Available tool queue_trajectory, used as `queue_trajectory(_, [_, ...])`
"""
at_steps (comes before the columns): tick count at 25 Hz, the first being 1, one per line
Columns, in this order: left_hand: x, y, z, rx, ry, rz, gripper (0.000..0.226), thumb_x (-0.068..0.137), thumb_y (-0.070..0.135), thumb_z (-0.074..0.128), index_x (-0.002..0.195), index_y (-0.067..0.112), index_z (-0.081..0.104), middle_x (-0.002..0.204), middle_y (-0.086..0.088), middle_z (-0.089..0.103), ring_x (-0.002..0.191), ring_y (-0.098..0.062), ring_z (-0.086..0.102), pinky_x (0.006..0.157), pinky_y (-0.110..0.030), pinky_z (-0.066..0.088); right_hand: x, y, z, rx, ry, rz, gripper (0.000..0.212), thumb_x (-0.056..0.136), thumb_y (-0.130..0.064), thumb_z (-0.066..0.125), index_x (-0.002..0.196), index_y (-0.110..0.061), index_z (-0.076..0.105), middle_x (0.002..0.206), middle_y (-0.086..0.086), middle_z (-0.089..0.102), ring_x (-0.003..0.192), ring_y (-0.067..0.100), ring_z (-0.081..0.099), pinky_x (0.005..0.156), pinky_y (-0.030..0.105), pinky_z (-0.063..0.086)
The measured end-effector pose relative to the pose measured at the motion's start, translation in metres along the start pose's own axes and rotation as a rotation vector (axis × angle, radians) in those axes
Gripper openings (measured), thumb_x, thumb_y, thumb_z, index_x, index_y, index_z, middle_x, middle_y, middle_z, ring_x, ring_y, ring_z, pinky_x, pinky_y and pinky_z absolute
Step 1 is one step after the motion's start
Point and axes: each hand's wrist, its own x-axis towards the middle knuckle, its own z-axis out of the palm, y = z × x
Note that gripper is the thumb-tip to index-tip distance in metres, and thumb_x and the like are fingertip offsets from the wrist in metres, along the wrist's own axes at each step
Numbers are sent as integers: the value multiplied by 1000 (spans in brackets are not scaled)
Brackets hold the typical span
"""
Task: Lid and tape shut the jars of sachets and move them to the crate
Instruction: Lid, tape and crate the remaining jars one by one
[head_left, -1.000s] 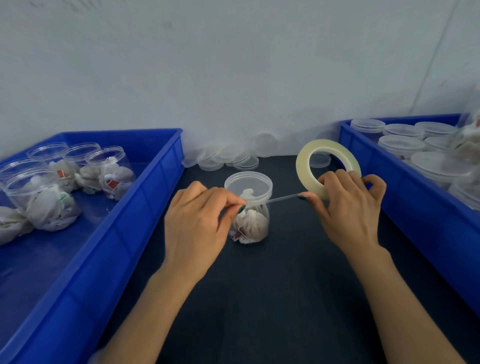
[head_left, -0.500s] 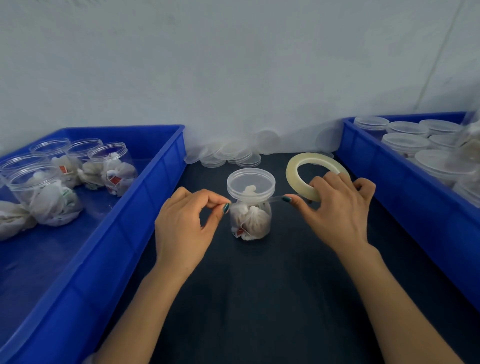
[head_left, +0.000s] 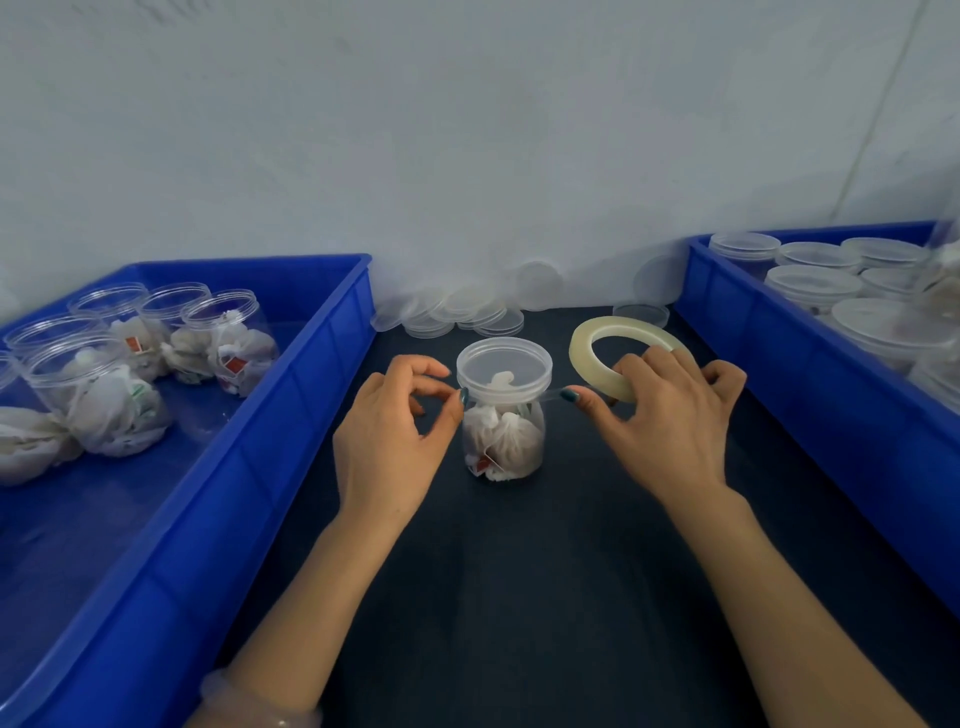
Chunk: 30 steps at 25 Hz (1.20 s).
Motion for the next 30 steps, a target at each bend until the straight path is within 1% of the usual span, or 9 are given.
queue_trajectory(3, [-6,1,4,-90,-48,-22,47,85,41,66,127,29,51,124,15,56,97,1,57,76,-23,51,0,-1,-2,-6,-20,8,67,85,-78,25,80,-22,61,82,-2,54,82,20,49,82,39,22])
queue_trajectory(6, [-16,12,14,-324,-246,-43,83,80,63,64,148,29,32,152,11,36,132,2,42,97,-9,38,0,-3,-2,-18,-31,13,64,84,-78,28,81,-23,61,83,-3,55,84,19,50,82,40,23])
queue_trajectory(10, [3,33,38,-469,-279,-186,122,58,76,71,155,25,20,156,10,31,139,-2,33,103,-13,32,0,-3,-4,-2,-45,6,60,84,-76,30,81,-23,59,84,-4,54,84,19,49,80,39,22])
queue_trajectory(12, [12,36,49,-489,-219,-200,121,52,68,78,152,25,25,148,11,40,132,1,40,103,-14,35,0,0,-4,28,-75,-27,51,87,-73,36,84,-26,57,85,-7,50,84,15,45,78,35,17])
queue_trajectory(14, [17,34,56,-493,-190,-194,114,51,62,83,147,28,32,135,17,48,119,10,45,94,-3,35,0,4,-3,85,-105,-78,41,94,-64,36,88,-28,55,91,-9,48,88,12,41,78,34,14])
queue_trajectory(17, [22,25,58,-509,-244,-177,113,48,63,82,145,30,34,131,18,53,117,7,49,90,0,35,3,10,-4,146,-132,-124,33,98,-54,40,93,-26,57,95,-10,48,92,13,44,79,36,17])
queue_trajectory(23, [30,16,54,-538,-400,-103,113,47,58,84,145,32,35,128,22,55,118,6,52,92,-1,36,3,17,-19,77,59,-1,63,81,-77,39,61,-21,59,61,-11,47,74,17,49,80,38,20])
queue_trajectory(27, [31,14,51,-563,-506,-92,104,55,49,87,143,35,36,127,26,57,116,15,51,91,0,38,3,14,-16,97,48,11,59,80,-76,42,68,-21,59,72,-12,48,83,20,49,76,35,15])
queue_trajectory(30, [31,9,48,-629,-610,-94,101,63,38,90,147,32,35,129,24,59,121,8,53,100,-9,41,3,11,-9,131,-54,3,44,79,-69,45,77,-26,57,83,-13,50,94,18,45,76,33,9])
